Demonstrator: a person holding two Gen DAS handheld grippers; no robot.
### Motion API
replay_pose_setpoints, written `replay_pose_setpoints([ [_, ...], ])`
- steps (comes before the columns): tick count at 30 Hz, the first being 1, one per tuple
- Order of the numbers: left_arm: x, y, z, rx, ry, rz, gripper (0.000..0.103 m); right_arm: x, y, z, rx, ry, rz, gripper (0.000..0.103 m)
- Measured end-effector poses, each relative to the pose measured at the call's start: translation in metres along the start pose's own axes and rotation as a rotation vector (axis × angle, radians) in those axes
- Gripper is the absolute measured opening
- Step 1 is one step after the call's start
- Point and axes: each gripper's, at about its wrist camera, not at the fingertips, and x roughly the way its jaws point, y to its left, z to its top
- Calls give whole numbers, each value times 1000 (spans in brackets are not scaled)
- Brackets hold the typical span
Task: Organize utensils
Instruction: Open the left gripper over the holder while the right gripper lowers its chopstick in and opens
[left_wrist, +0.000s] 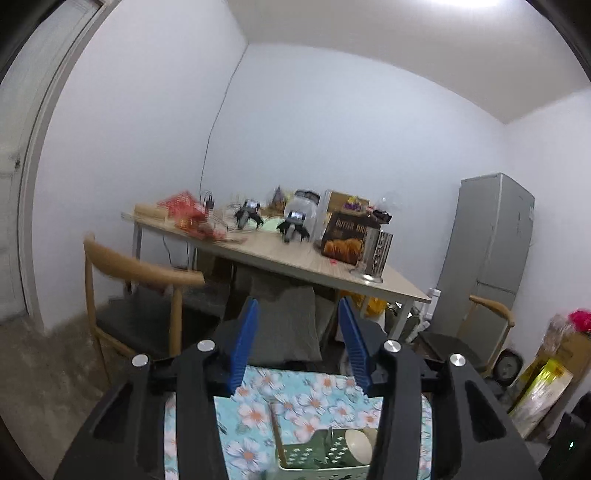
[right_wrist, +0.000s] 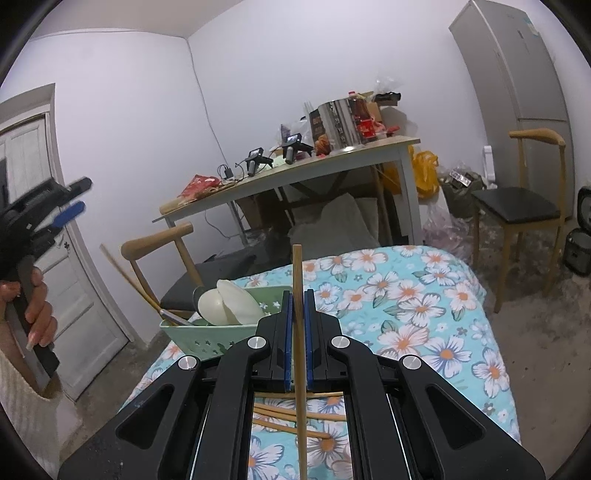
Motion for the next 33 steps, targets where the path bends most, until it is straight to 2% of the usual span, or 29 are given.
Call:
replay_pose_setpoints([
  [6, -23, -9, 10, 57, -53, 18, 44, 0, 4, 0, -8, -1, 6, 4],
  [12, -37, 4, 20, 0, -60, 1, 44, 3, 7, -1, -15, 6, 11, 4],
  [16, -56, 27, 9, -52, -37, -8, 44, -2, 12, 1, -20, -7, 36, 4],
  [18, -67, 43, -9, -77, -14, -2, 46, -8, 15, 6, -18, -27, 65, 4],
  [20, -78, 70, -44, -116, 29, 42, 46, -12, 20, 12, -18, -44, 100, 4],
  [23, -80, 109, -98, -183, 121, 110, 46, -16, 35, 24, -29, -64, 103, 4],
  [27, -72, 153, -166, -346, 253, 134, 46, -19, 56, 45, -34, -70, 136, 4],
  [30, -65, 170, -197, -419, 318, 157, 45, -21, 85, 67, -85, -90, 153, 4],
  [32, -62, 182, -207, -520, 354, 113, 45, -22, 109, 86, -127, -123, 160, 4],
  [33, -61, 184, -209, -537, 363, 110, 45, -22, 118, 93, -142, -137, 164, 4],
])
